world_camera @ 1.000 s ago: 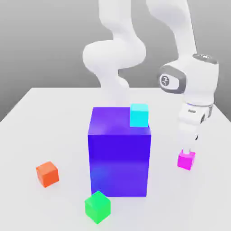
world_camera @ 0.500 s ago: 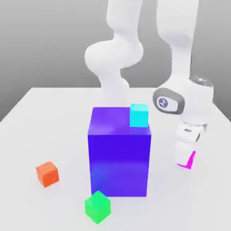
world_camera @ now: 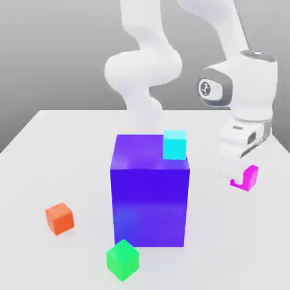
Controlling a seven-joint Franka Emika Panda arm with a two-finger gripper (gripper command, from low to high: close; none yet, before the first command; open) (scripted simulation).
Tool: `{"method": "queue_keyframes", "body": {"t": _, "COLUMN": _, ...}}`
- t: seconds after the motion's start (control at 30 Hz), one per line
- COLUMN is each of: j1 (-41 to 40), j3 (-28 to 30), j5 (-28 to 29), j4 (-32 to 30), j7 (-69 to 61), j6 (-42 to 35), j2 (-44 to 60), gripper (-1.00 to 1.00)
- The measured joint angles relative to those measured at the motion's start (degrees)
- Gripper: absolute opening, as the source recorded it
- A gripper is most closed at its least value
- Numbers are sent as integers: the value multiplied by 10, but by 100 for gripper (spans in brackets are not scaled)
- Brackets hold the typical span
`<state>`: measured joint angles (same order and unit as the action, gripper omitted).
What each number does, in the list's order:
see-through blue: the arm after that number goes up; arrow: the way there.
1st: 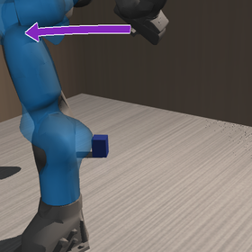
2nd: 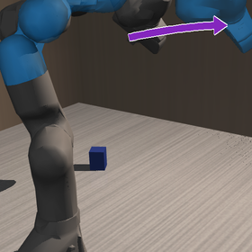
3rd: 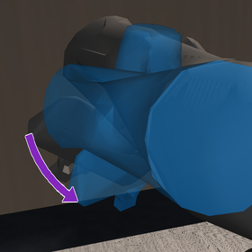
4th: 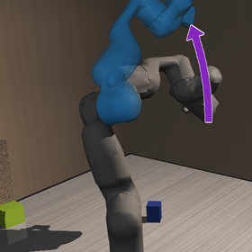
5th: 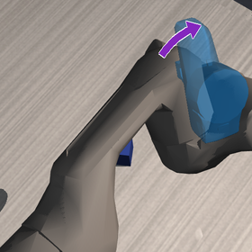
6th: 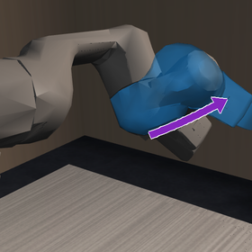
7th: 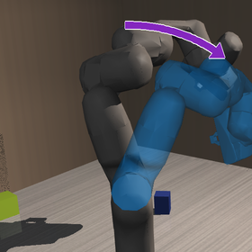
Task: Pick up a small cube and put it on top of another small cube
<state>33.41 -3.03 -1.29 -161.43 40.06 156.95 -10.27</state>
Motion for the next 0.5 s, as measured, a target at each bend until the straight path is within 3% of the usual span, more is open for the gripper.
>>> {"method": "queue_keyframes", "body": {"t": 0.5, "j1": -138, "j3": 86, "j5": -4, "j4": 71, "j7": 105, "j6": -78, "j2": -33, "gripper": -100}}
